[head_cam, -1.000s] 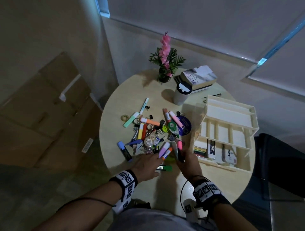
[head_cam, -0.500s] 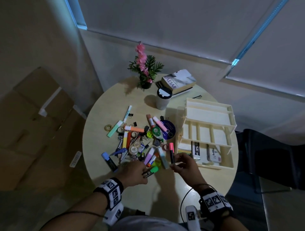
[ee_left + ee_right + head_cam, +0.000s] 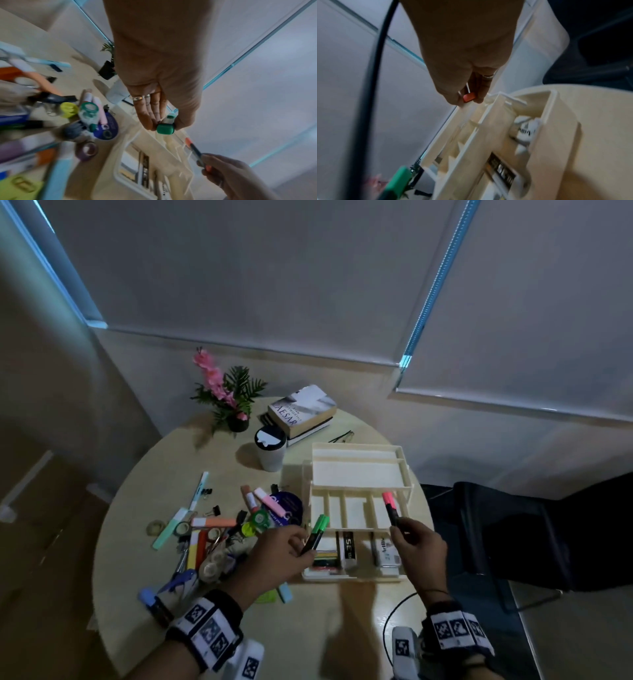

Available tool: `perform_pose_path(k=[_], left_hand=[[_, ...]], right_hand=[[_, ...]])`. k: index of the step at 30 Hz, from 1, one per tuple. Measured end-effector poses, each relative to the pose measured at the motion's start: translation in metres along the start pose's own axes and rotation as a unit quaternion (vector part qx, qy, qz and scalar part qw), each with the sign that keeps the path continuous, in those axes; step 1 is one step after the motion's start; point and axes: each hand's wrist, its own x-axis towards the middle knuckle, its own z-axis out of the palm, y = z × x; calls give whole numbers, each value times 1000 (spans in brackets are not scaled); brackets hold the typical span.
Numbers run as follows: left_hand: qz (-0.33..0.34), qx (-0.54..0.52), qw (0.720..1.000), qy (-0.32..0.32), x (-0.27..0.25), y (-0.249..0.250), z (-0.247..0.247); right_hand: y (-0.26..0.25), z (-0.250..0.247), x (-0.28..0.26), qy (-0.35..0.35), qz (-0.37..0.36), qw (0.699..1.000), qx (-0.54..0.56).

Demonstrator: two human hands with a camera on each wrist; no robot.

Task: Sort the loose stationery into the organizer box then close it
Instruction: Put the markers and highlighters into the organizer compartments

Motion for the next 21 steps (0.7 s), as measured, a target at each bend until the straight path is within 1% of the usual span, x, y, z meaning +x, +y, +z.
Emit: perform_pose_path(k=[5, 7, 10, 12, 14, 16, 18, 21], left_hand=[[-2, 30, 999, 23, 29, 45, 33], [-4, 43, 998, 34, 37, 56, 45], [-30, 55, 997, 39, 48, 66, 58], [-47, 62, 996, 46, 54, 72, 65], [-60, 68, 994, 58, 59, 77, 70], [-71, 75, 993, 63, 65, 81, 75], [-75, 87, 991, 63, 72, 84, 81], [-83, 99, 990, 55, 83, 90, 91]], right_hand=[[15, 7, 34, -40, -43, 994, -87], [23, 14, 43, -57, -44, 991, -112], [33, 26, 52, -70, -39, 988, -134], [34, 33, 54, -80, -60, 983, -154], [31, 34, 54, -91, -98, 976, -174], [33, 33, 54, -104, -125, 970, -181], [36, 30, 54, -122, -133, 967, -177], [41, 23, 58, -148, -138, 971, -126]])
